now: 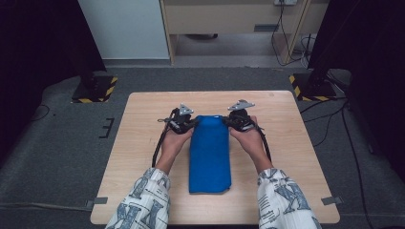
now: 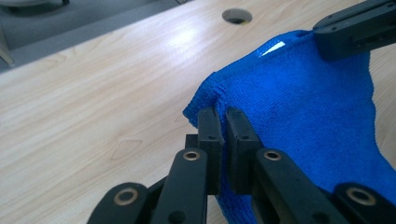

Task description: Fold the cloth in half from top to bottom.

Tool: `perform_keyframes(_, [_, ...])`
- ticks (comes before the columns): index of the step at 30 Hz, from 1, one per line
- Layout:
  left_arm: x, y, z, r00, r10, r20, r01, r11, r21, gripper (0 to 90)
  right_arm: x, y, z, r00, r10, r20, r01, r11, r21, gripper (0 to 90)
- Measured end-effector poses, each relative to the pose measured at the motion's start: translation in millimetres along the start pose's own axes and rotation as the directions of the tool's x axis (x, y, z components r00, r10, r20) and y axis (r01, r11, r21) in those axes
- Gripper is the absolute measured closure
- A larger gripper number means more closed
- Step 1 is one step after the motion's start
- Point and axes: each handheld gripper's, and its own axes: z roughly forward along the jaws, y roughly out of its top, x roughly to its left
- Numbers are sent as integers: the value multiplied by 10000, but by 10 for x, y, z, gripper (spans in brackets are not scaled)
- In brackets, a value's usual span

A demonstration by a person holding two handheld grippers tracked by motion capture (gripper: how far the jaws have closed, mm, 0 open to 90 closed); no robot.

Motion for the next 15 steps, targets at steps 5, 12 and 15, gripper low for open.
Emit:
perform_keyframes(5, [-10,80,-105,10000,46,-57,-47,9998,-176,860,22,88,-87,10000,-62,56,63,9999,-109,870])
perform_keyframes(12, [22,128,-167,9999,-16,-156,9,9991,-413,860,64,162,-155,9998,-204,36,205,9993,-304,870])
perform_keyframes(15, [26,124,-170,9999,-8,-143,2,9991,-415,859,64,167,-155,9998,-208,30,209,9994,-274,870])
